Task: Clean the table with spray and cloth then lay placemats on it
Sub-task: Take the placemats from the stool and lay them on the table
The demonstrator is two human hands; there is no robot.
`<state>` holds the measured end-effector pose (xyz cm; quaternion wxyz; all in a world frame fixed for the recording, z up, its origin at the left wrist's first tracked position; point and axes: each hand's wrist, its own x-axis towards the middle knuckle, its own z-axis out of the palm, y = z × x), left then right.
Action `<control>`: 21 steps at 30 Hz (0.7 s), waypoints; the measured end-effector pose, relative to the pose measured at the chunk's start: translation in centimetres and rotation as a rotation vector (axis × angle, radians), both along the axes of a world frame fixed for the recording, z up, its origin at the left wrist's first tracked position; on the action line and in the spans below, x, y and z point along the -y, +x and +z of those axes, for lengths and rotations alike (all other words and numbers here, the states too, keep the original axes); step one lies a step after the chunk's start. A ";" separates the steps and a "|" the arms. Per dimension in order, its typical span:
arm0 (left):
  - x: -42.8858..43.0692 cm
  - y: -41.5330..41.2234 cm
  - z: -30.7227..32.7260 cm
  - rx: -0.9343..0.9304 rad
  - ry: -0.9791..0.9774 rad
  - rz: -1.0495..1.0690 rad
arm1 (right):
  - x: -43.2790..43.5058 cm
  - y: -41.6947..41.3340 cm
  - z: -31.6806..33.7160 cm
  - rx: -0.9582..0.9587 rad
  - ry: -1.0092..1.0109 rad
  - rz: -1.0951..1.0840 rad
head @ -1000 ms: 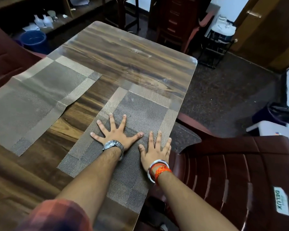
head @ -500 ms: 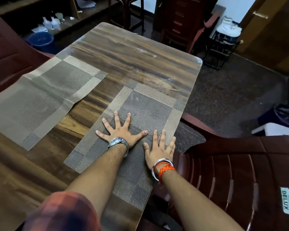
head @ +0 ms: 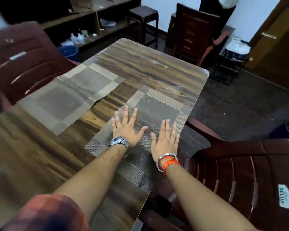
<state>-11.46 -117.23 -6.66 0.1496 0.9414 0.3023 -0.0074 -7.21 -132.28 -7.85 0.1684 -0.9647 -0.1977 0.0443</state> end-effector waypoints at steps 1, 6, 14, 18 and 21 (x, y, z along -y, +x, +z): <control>0.2 -0.6 0.9 0.022 0.008 0.002 | -0.3 -0.3 1.0 0.020 0.019 0.026; 1.9 -5.9 6.3 0.183 0.084 0.076 | -0.3 -3.2 6.4 0.117 0.095 0.164; 7.0 -19.6 13.8 0.280 0.228 0.220 | 2.0 -12.3 13.0 0.222 0.224 0.394; 7.5 -26.3 17.5 0.277 0.310 0.299 | 1.3 -17.1 16.4 0.271 0.305 0.518; 6.0 -29.8 22.1 0.310 0.407 0.363 | 0.0 -20.0 20.6 0.359 0.389 0.595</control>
